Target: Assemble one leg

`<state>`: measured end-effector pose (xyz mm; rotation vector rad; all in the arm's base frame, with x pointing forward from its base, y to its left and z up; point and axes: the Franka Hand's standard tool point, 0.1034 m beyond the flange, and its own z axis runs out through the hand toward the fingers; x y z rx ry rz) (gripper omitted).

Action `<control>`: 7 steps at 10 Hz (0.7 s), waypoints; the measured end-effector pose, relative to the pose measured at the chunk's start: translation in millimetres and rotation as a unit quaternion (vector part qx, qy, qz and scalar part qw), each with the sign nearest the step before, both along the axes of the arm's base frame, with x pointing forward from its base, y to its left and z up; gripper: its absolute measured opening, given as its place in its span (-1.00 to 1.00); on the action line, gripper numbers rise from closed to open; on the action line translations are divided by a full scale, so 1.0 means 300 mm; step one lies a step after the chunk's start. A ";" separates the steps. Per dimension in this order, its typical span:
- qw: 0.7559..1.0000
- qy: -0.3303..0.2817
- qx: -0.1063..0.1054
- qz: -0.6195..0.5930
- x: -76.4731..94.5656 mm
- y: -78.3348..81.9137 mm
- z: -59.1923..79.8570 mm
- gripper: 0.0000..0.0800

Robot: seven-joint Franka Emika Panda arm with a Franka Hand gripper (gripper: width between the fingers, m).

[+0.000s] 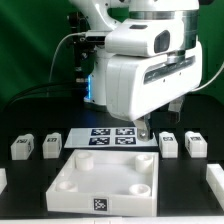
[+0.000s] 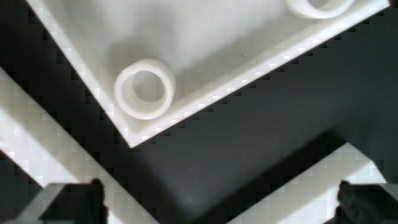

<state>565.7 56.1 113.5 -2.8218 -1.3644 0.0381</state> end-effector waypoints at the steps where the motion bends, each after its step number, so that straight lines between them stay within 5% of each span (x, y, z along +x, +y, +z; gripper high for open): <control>1: 1.000 0.000 0.000 0.000 0.000 0.000 0.000 0.62; 7: 1.000 0.000 0.000 0.003 0.000 0.000 -0.001 0.62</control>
Offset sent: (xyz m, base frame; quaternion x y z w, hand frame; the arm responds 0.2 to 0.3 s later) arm 0.0000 0.0000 0.0000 0.0000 0.0000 0.0000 1.0000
